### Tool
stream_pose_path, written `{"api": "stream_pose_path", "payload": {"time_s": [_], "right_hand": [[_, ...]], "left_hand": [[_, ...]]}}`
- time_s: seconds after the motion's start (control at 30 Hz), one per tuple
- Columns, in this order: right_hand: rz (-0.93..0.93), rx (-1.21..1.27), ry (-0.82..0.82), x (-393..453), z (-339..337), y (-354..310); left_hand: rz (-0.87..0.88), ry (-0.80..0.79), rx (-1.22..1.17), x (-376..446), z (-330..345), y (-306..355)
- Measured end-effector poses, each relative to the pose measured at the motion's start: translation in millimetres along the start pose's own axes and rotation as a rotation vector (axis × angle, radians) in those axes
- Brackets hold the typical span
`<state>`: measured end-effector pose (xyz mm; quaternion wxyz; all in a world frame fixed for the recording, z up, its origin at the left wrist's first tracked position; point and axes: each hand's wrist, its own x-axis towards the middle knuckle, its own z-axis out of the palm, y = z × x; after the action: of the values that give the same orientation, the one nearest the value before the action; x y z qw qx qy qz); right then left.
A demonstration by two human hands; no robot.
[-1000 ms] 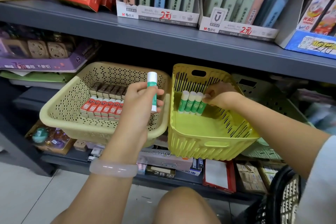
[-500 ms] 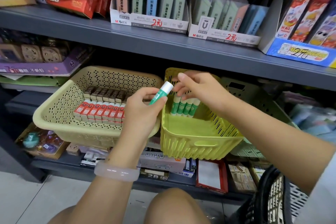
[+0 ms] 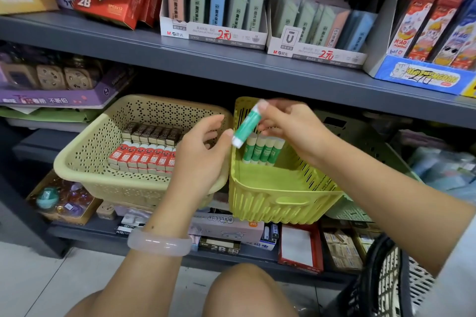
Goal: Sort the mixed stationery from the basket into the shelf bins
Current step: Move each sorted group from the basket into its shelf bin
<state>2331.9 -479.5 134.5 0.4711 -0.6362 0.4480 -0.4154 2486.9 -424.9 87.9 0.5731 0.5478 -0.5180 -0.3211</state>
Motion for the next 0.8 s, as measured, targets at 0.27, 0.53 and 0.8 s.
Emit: {"api": "stream_pose_path", "payload": {"time_s": [0.27,0.53,0.8], "right_hand": [[0.146,-0.871,0.152,18,-47,20],[0.406,-1.319,-0.035,38,-44,40],[0.433,-1.278,-0.006,43,-43,53]], "left_hand": [[-0.058,-0.089,0.199,3,-13,-6],[-0.032,-0.120,0.268,3,-13,-6],[-0.023,-0.062,0.231,3,-13,0]]}}
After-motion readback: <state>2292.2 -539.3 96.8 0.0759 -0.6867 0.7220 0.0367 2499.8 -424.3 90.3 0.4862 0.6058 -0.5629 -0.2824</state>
